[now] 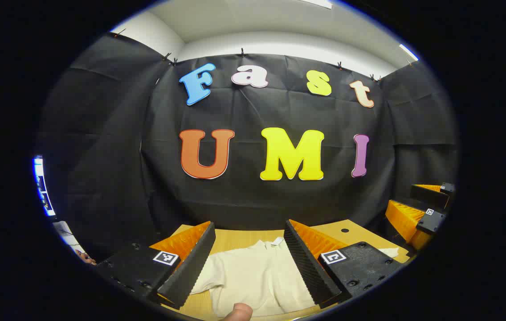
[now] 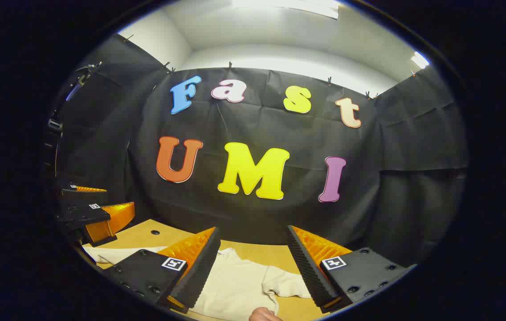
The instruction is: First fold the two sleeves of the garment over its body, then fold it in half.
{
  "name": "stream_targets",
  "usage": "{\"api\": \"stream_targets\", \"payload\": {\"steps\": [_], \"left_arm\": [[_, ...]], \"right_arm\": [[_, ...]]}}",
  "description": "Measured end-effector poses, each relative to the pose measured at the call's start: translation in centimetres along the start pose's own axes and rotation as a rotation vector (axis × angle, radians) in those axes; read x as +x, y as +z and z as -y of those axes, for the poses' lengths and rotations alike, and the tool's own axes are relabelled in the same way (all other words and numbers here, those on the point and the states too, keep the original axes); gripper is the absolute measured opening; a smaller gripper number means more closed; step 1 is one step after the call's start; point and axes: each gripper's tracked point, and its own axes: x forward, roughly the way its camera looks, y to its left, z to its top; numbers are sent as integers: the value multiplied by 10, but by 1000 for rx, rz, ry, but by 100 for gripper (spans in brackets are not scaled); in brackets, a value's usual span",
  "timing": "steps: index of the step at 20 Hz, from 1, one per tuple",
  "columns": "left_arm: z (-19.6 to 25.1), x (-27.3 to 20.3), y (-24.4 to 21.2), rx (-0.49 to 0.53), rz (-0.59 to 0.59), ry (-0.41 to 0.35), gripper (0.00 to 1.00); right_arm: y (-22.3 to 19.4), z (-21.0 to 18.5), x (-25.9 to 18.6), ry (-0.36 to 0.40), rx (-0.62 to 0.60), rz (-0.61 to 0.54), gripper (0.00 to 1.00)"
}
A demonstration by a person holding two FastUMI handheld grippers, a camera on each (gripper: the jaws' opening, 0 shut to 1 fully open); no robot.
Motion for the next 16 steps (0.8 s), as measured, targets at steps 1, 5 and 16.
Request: {"api": "stream_targets", "payload": {"steps": [1,5,16], "left_arm": [[3,0,1,3,4,-7,100],[15,4,0,16,1,-15,100],[24,16,-16,30,-38,11,100]], "right_arm": [[-2,4,1,-5,3,-3,94],[-5,21,6,-31,11,-3,93],[-20,47,19,-36,40,-33,93]]}}
